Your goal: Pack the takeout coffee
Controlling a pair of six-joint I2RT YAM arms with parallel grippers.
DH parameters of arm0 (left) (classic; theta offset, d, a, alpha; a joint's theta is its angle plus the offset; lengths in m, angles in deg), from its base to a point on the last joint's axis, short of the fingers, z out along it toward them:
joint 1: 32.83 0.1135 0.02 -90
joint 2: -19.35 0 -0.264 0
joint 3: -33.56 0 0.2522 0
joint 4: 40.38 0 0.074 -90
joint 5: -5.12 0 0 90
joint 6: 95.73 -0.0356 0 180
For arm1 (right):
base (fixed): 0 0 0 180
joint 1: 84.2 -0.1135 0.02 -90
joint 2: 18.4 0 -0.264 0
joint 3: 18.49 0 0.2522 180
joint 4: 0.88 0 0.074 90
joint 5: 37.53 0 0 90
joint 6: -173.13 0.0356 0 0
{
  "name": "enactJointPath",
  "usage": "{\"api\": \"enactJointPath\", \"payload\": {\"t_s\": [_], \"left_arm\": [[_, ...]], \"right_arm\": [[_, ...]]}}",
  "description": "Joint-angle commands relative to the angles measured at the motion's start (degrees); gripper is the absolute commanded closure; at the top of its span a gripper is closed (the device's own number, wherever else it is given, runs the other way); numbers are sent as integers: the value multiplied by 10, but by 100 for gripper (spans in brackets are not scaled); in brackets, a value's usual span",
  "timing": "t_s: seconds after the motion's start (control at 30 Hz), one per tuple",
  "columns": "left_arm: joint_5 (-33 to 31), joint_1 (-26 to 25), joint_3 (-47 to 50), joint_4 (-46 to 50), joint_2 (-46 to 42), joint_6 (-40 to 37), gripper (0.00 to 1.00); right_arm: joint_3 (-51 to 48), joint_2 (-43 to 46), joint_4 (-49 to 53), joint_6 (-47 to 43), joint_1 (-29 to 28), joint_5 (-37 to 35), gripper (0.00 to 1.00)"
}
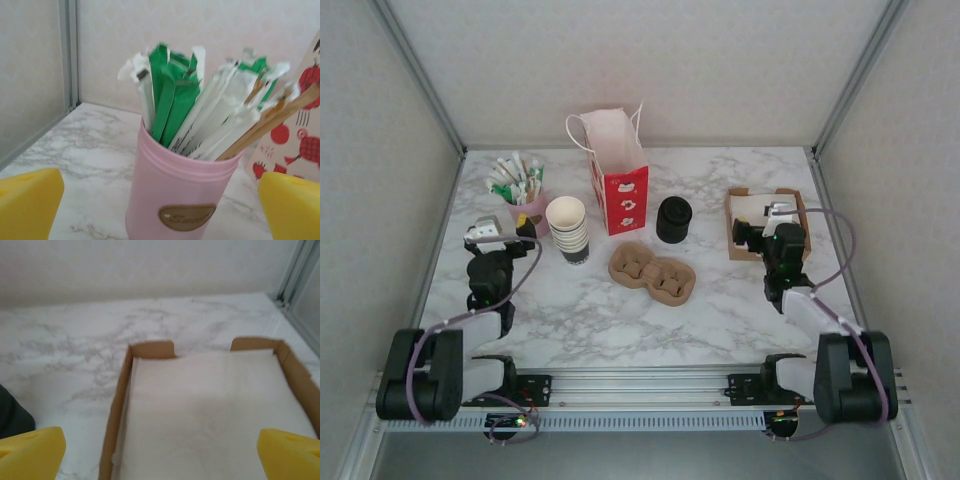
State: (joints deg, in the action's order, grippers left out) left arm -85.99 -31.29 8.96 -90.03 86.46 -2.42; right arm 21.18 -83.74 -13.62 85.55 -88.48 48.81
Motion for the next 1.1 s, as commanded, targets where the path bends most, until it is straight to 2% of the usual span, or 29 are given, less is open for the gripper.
{"api": "enactJointPath", "payload": {"t_s": [0.0, 0.13, 0.3, 0.43, 0.57, 0.67, 0.77, 0.87, 0.93, 1.07], "left_arm": [[-35, -10, -25, 106, -57, 43, 0], [-52, -33, -31, 182, -147, 81, 1], [-64, -57, -38, 297, -284, 175, 1], [-86, -60, -56, 421, -401, 273, 1], [-90, -60, -106, 579, -486, 319, 0], [-19, -60, -138, 611, -502, 297, 0], [13, -60, -166, 630, -491, 276, 1], [-8, -60, -192, 655, -471, 297, 0], [-43, -60, -208, 680, -460, 333, 0], [-64, -59, -227, 709, -444, 397, 0]], "right_arm": [[28, 71, 106, 29, -3, -18, 1], [58, 171, 216, 65, -3, -30, 1], [108, 274, 367, 158, -2, -20, 1], [169, 310, 502, 229, -3, 22, 1], [229, 298, 607, 246, -3, 73, 1], [236, 282, 632, 287, -2, 100, 1], [241, 268, 619, 308, -2, 181, 1], [248, 246, 616, 318, -2, 236, 1], [260, 227, 630, 321, -2, 251, 1], [258, 201, 623, 340, -2, 277, 1]]}}
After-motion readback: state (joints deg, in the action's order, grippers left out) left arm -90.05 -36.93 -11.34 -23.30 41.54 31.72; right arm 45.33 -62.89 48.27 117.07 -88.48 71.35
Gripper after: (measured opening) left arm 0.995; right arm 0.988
